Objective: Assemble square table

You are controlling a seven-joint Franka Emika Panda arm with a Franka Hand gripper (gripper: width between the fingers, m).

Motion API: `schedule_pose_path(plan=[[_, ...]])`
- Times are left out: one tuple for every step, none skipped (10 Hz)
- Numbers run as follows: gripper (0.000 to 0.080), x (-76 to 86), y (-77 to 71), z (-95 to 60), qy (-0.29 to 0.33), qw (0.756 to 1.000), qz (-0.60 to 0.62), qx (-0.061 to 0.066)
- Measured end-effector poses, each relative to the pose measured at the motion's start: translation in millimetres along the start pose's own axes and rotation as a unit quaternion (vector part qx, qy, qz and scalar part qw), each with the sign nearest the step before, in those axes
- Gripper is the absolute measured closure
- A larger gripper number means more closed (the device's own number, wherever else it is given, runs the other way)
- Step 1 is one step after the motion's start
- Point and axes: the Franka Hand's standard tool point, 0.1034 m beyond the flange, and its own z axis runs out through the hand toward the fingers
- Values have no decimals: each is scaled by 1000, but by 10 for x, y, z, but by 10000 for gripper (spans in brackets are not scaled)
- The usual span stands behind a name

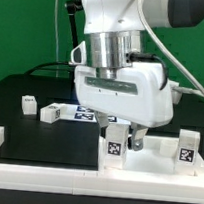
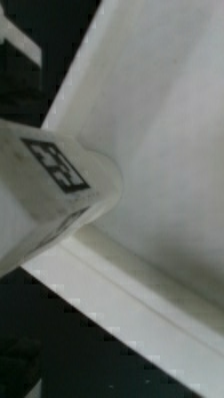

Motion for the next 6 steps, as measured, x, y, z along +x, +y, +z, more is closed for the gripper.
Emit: schedule_pose_path(plan=[[150,39,8,-2,12,993,-114,-2],[150,47,26,4,13,971,-240,-14],[150,56,38,9,12,967,-254,-12],[180,56,38,10,13,972,-235,-13],[180,58,40,10,13,973,-232,-13],[357,57,40,10,13,977,-211,-13]])
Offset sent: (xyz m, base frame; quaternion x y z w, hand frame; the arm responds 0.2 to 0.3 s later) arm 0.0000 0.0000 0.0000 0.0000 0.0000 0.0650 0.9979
